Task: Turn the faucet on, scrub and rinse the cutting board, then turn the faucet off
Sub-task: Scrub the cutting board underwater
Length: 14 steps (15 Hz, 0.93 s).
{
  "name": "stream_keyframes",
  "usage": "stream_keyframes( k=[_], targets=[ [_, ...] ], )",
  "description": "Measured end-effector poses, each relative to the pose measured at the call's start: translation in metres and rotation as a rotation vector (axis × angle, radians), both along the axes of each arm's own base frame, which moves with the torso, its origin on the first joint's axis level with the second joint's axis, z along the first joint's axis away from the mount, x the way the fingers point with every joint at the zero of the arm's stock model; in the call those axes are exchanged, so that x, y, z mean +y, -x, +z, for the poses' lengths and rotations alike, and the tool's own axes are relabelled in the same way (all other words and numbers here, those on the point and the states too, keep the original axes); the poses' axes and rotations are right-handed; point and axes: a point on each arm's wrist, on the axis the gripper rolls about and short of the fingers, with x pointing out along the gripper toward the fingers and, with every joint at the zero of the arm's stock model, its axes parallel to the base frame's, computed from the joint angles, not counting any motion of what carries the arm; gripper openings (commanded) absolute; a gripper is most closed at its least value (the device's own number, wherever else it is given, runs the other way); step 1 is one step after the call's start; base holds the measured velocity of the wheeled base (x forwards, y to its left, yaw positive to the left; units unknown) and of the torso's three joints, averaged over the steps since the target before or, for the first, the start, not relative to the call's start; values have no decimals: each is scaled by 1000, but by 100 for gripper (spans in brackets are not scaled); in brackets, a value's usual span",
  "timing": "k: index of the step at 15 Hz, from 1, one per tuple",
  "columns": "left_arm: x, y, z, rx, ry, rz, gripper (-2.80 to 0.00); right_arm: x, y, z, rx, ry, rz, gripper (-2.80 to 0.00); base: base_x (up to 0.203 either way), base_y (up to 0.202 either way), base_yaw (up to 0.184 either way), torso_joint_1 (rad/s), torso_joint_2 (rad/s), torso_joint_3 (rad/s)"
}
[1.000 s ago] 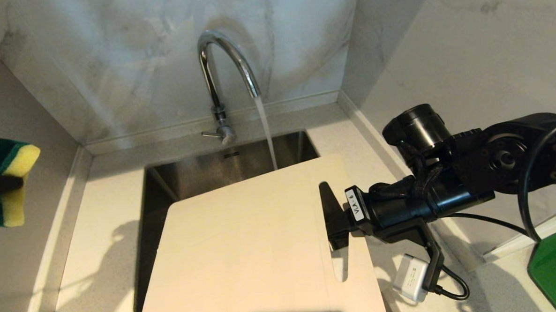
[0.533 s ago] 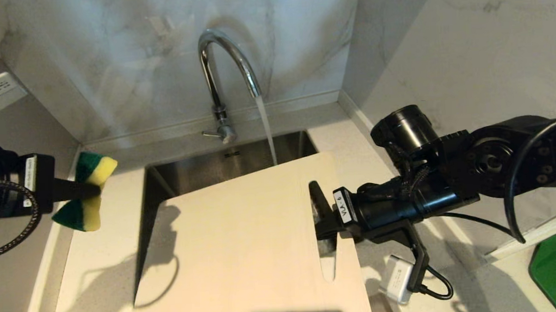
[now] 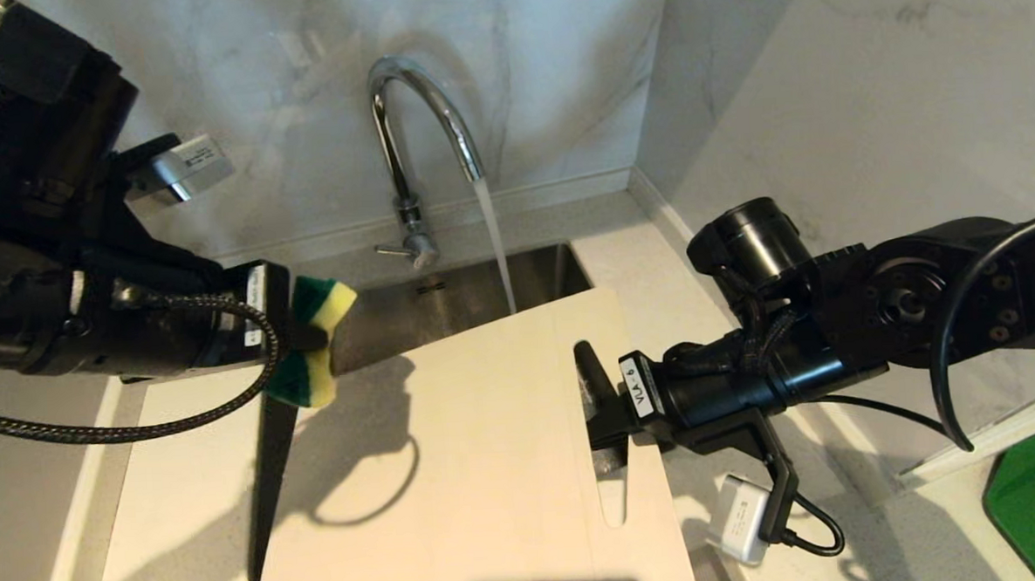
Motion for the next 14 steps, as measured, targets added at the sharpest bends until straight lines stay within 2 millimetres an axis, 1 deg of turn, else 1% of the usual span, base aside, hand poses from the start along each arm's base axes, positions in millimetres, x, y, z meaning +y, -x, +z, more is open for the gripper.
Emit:
stream_keyframes(
  k=[3, 8, 14],
  targets=[
    [-18, -10, -6, 9, 8, -8, -280, 0, 0, 0, 1, 1, 0, -280, 0, 0, 0, 0, 0, 0],
    [-41, -32, -14, -4, -13, 23, -280, 0, 0, 0, 1, 0, 1, -280, 0, 0, 0, 0, 0, 0],
    [-63, -54, -39, 34, -49, 26, -280, -1, 3, 3, -7, -4, 2, -280, 0, 0, 0, 0, 0, 0]
  ],
)
